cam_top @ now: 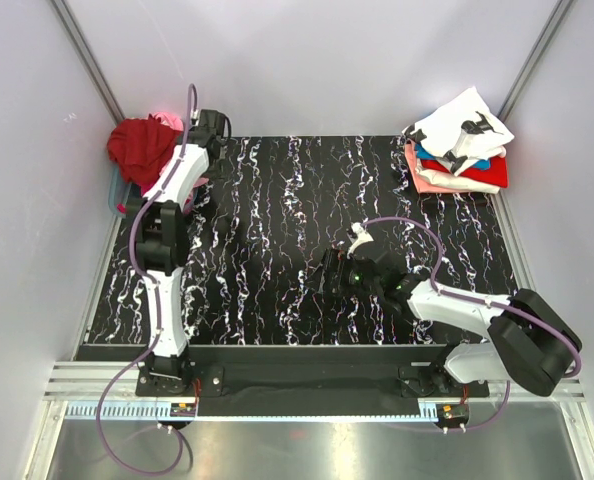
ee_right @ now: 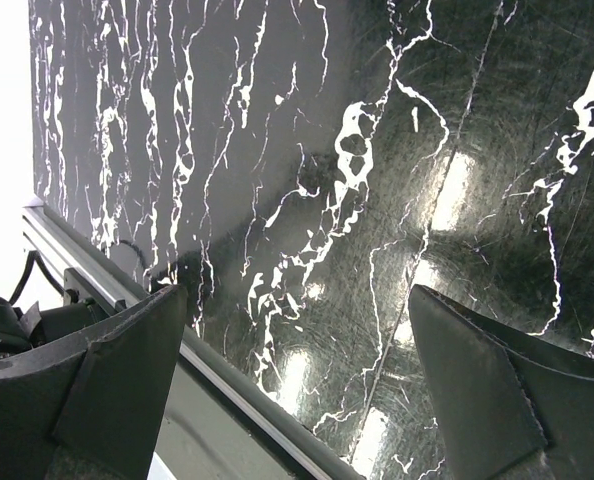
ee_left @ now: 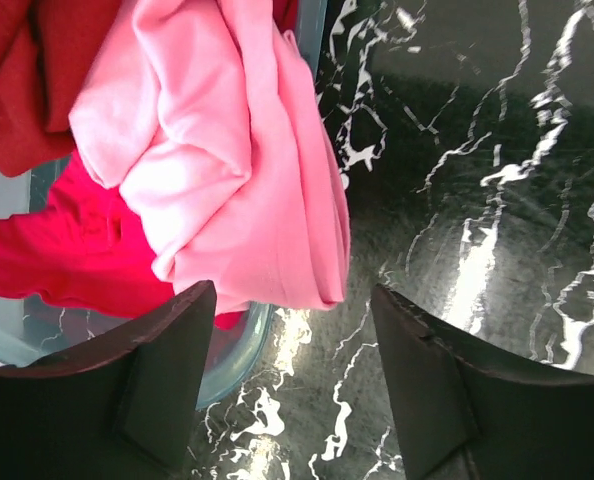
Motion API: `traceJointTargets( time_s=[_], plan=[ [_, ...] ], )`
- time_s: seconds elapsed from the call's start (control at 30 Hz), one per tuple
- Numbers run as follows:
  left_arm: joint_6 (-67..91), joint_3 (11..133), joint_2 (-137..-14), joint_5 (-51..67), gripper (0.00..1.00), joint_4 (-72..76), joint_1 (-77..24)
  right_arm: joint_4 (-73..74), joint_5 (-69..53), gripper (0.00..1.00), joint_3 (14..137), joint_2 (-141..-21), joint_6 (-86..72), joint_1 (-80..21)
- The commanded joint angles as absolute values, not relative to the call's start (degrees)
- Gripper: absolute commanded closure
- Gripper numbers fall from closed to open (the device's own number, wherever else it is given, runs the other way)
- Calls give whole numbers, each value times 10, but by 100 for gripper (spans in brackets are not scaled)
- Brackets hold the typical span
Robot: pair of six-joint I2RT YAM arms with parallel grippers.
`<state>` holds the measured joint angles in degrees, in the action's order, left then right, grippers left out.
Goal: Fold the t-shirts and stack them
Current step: Grab the tshirt from the pile
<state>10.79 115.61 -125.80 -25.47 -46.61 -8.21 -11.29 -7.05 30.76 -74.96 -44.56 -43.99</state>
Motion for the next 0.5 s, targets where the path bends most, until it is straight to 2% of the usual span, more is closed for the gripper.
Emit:
traceJointTargets(
  time_s=[0.0,0.13,0.17,0.23,0.27,0.3,0.47],
  plan=[
    [99,1182,-1274,-287,32,-468,-77,-130,-76,0,329,-754,-437,-446],
    [97,1187,-1288,-292,31,-469,-74,-131,-77,0,330,-758,-436,-446],
    [98,1189,-1291,-290,38,-469,-72,-131,-77,0,330,-758,-436,-446],
    [99,1194,-1291,-288,58,-468,-70,-130,-78,0,332,-760,-436,-446],
    [98,1201,-1291,-277,86,-468,-69,-130,-78,0,332,-760,-436,-446],
    [97,1210,-1290,-273,100,-471,-69,-130,-77,0,333,-761,-438,-446],
    [106,1309,-1235,-262,100,-497,-67,-130,-82,0,338,-773,-438,-446]
  ],
)
